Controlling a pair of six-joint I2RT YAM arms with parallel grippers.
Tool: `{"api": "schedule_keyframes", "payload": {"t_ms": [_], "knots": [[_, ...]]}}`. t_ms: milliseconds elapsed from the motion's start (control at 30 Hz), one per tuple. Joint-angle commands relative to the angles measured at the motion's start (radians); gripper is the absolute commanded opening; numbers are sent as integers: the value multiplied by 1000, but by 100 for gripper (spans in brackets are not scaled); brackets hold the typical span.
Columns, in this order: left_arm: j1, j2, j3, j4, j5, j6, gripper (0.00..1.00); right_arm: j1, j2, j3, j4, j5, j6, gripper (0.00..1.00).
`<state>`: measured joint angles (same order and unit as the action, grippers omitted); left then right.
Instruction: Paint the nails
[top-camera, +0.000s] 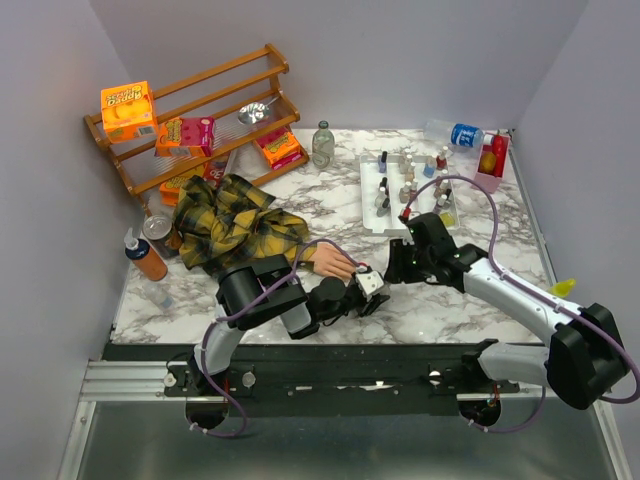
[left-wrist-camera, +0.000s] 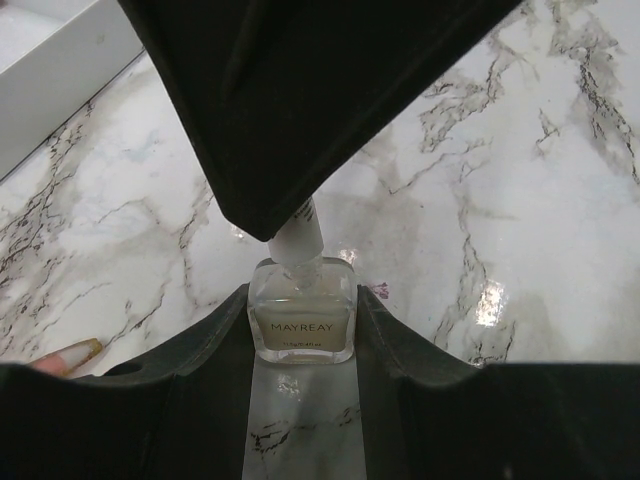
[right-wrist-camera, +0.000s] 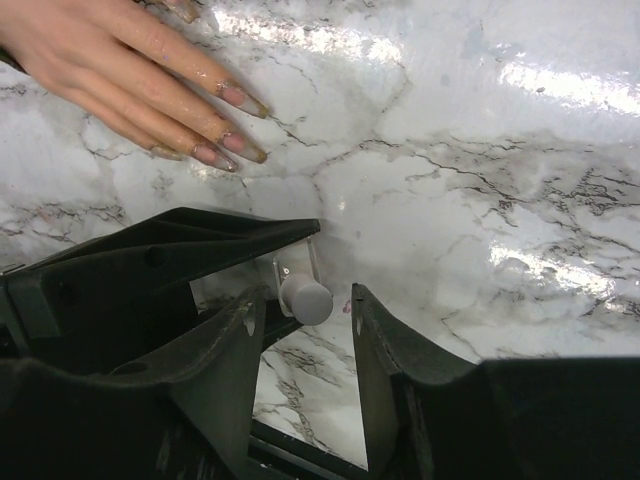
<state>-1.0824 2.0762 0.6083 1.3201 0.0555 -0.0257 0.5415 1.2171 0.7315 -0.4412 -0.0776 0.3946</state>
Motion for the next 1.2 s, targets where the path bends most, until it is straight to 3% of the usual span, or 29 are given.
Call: {"api": "schedule_keyframes", "payload": {"t_ms": [0,133,200,233,500,733,967,1167], "knots": [[-10,21,11,73,-32,21,2,-5,9,-11,19,-28,-5,49],[-10,21,11,71,-32,21,1,-5,27,-12,21,-31,1,62],[-11,21,13,70,-32,20,1,-5,39,-14,21,-36,3,61],[-11,21,11,68,-32,20,1,-5,41,-12,22,-40,3,53],[-13,21,15,61,-32,20,1,-6,45,-9,33,-70,3,40],[-14,22,19,56,-36,21,0,-8,2,-10,25,-91,-11,17],[-14,24,21,54,-36,21,0,-6,-19,-9,6,-71,-28,3],[-14,24,19,53,-37,21,0,-6,-30,-7,1,-42,-30,1]]}}
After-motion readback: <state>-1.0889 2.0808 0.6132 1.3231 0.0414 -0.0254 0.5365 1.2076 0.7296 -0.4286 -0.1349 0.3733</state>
